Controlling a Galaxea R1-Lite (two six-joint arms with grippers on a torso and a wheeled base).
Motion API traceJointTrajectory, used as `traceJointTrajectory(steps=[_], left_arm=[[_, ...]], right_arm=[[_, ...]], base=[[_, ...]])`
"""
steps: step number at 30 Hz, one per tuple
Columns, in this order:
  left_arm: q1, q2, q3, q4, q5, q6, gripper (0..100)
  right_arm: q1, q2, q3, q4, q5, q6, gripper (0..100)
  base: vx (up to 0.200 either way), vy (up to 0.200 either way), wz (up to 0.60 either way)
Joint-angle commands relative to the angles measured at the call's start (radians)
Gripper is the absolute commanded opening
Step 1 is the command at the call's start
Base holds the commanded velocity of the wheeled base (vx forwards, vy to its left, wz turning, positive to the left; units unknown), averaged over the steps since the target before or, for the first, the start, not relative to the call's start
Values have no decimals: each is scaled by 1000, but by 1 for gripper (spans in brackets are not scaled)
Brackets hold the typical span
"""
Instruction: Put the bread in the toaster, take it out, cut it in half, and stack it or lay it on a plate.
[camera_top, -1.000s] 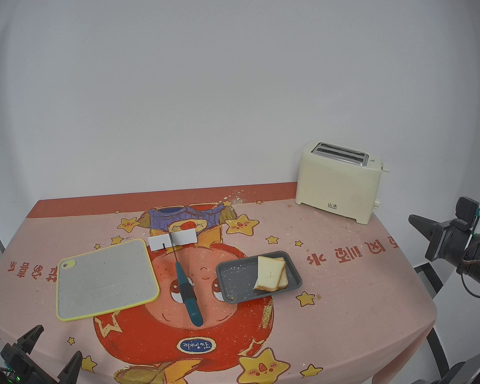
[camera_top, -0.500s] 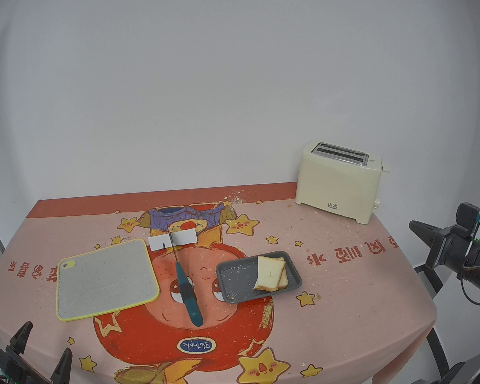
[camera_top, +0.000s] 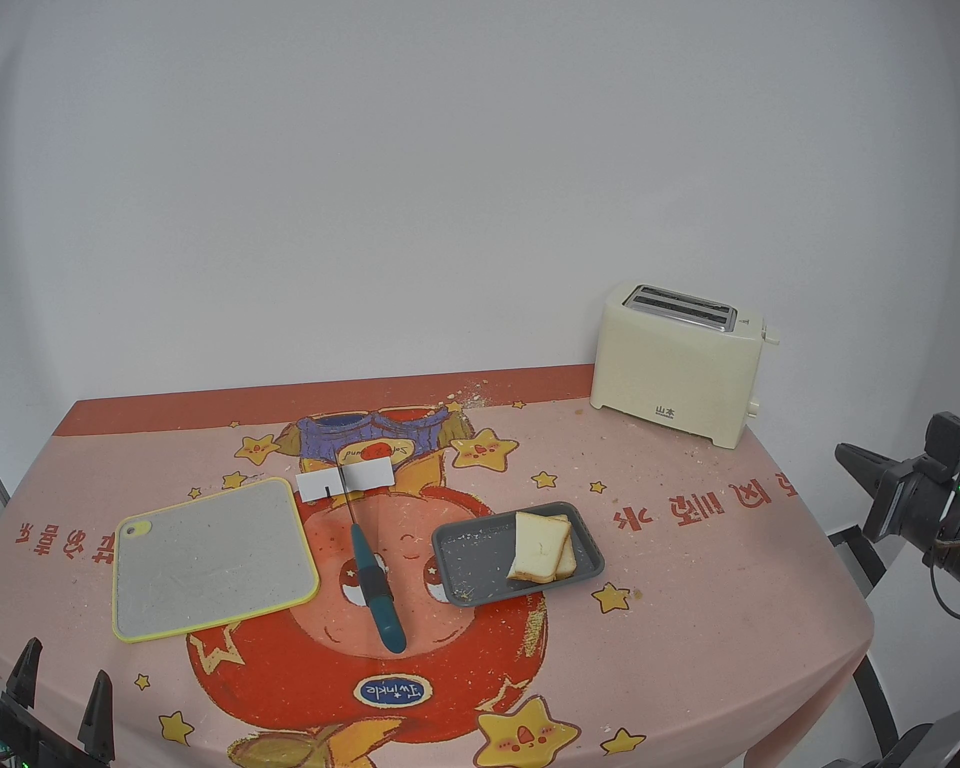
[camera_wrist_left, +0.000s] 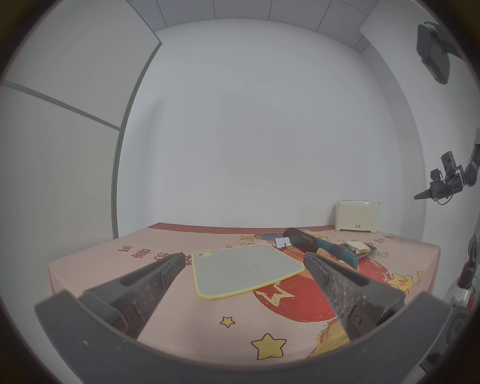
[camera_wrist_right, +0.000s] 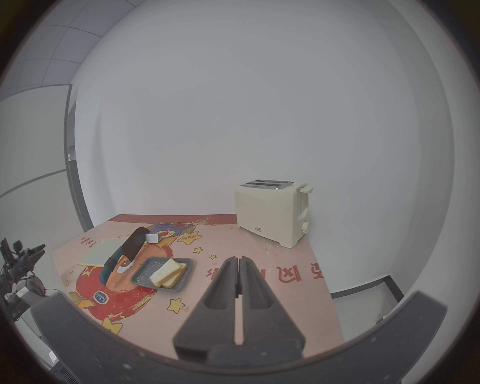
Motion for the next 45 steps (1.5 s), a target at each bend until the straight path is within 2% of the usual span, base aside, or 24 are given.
traceJointTrajectory(steps=[1,4,11,18,21,25,29,32,35,38,41,45], left_arm=[[0,-18,18,5,-12,8,100],[0,-18,18,8,-24,14,100],[0,-18,18,8,-20,12,100],[0,-18,18,8,-20,12,100],[2,-18,18,8,-20,12,100],[2,-18,18,8,-20,12,100],[2,-18,18,8,-20,12,100],[0,-18,18,8,-20,12,100],[0,-18,18,8,-20,12,100],[2,-18,18,8,-20,12,100],[2,-18,18,8,-20,12,100],[2,-18,18,8,-20,12,100]], right_arm=[[-44,-102,2,7,-15,-1,0],[-113,-168,6,7,-14,-1,0],[-199,-237,86,10,-3,-1,0],[-216,-249,135,10,-2,1,0],[-260,-289,226,10,2,-7,0],[-282,-347,247,11,5,-10,0],[-311,-404,287,13,29,-15,0],[-325,-422,329,11,31,-33,0],[-342,-467,373,14,43,-73,0],[-342,-507,375,87,67,-75,0],[-334,-576,375,186,71,-78,0],[-328,-626,368,272,78,-108,0]], base=[[0,0,0],[0,0,0],[0,0,0],[0,0,0],[0,0,0],[0,0,0],[0,0,0],[0,0,0],[0,0,0],[0,0,0],[0,0,0],[0,0,0]])
